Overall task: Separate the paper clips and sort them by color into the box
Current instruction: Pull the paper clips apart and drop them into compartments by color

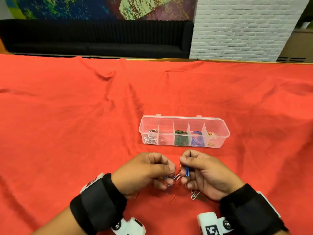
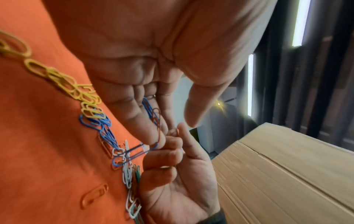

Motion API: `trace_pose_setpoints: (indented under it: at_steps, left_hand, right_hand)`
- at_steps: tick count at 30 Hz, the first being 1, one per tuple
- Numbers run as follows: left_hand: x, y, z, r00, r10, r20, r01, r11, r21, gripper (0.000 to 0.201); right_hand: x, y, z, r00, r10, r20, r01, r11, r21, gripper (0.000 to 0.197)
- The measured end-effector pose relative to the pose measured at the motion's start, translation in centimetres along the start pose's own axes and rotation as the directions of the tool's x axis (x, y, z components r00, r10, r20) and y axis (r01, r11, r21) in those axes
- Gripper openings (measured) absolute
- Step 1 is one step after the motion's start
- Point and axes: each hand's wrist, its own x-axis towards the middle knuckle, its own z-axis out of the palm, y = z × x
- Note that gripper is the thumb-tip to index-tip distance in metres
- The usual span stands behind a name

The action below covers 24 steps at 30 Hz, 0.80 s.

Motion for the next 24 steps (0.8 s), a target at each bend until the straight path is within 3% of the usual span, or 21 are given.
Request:
trace_pose_setpoints:
  at_steps: [6,13,15,18,21,23,24]
  left_hand:
    - [0.5,-0.2,0.7,0.997,0.075,0.007,-0.075,0.983,0.165,0.006]
    - [2.4,2.3,-1.4,0.992,0.041,-0.122,-0.029,0.995,0.094,0.015]
    - [4.2,4.1,-2.5,0.982,0.084,-0.167,-0.049,0.978,0.202,0.024]
    - [7.2,6.6,-3.6,0.954,0.18,-0.238,-0.033,0.857,0.515,0.026]
    - [9.1,7.9,-3.8,0.949,0.156,-0.274,0.054,0.776,0.628,0.027]
    - [9.4,8.2,-3.7,0.95,0.127,-0.285,0.065,0.815,0.576,0.032]
    - [9.1,8.1,-3.4,0.95,0.113,-0.29,0.042,0.876,0.48,0.032]
  right_hand:
    - [0.0,0.3,0.2,0.999,-0.025,0.038,0.027,0.999,-0.045,0.01]
    - [0.2,-0.1,-0.3,0.993,-0.067,-0.093,0.069,0.997,0.018,0.024]
    - [0.2,-0.2,-0.6,0.989,-0.092,-0.117,0.097,0.994,0.04,0.024]
    - [0.1,-0.2,-0.7,0.988,-0.097,-0.12,0.105,0.993,0.061,0.021]
    - [-0.1,-0.2,-0.9,0.987,-0.1,-0.129,0.109,0.992,0.069,0.023]
    - [-0.2,-0.3,-1.1,0.984,-0.111,-0.14,0.122,0.99,0.075,0.026]
    - [-0.3,-0.4,-1.3,0.983,-0.115,-0.14,0.128,0.988,0.09,0.026]
